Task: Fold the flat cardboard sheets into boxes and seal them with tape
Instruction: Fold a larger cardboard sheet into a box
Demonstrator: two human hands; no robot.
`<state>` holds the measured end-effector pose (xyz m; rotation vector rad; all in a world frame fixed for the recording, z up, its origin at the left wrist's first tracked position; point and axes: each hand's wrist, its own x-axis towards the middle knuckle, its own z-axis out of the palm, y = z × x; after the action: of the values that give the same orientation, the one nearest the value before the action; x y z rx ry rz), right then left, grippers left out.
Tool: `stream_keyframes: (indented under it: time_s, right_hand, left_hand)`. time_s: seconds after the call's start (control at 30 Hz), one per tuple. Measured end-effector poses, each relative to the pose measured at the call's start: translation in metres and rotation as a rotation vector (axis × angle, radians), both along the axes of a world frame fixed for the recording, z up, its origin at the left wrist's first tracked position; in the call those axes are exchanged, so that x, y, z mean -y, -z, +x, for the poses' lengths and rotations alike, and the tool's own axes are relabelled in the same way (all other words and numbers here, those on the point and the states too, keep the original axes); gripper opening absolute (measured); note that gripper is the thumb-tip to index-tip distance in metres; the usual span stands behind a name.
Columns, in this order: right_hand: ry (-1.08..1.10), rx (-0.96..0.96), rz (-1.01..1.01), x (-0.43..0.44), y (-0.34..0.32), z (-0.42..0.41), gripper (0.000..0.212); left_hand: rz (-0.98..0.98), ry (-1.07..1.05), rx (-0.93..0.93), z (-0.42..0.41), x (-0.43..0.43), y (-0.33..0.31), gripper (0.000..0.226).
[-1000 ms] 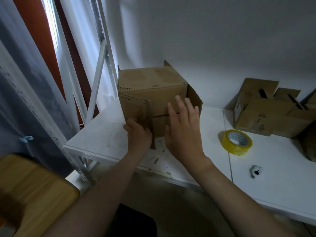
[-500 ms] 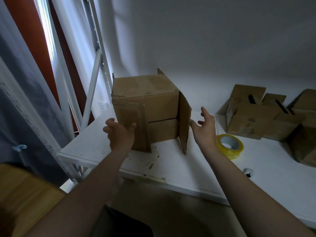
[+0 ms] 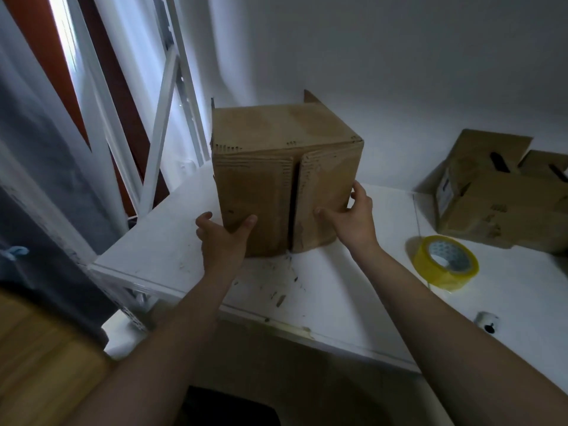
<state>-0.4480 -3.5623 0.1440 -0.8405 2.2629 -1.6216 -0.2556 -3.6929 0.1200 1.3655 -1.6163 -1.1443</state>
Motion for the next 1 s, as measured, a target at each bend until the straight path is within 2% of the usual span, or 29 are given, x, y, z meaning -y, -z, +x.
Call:
stream_keyframes:
  time_s: [0.1,0.23,0.33,0.5,0.63,0.8,1.0]
  right_hand:
    - [-0.033,0.1,0.018,0.01,0.013,-0.004,0.1]
    - [-0.06,0.192,0.057,0.021,0.049,-0.015,0.11]
    - [-0.073,0.167,0.078,0.023,0.054,-0.012,0.098]
    - [-0.054,0.03,0.049,0.005,0.027,0.001,0.064]
    - [-0.01,0.002,-0.104,-0.015,-0.012,0.012,0.052]
    - [0.103,-0.04,-0.321,-0.044,-0.088,0.027,0.051]
    - [0.164,-0.099,-0.302,-0.102,-0.146,0.041,0.054]
  left_hand:
    - [-0.033,0.022,-0.044,-0.006,0.004,0.01,0.077]
    - [-0.066,-0.001,0.015,-0.009,0.007,0.013,0.075]
    - [-0.046,0.055,0.072,-0.008,0.005,0.018,0.067]
    - [-0.125,0.067,0.072,-0.004,-0.005,0.009,0.055]
    - [-0.195,0.094,-0.118,0.006,-0.021,-0.017,0.056]
    - [-0.257,0.134,-0.288,0.014,-0.044,-0.081,0.05]
    - [-0.265,0.21,-0.342,0.019,-0.09,-0.168,0.046]
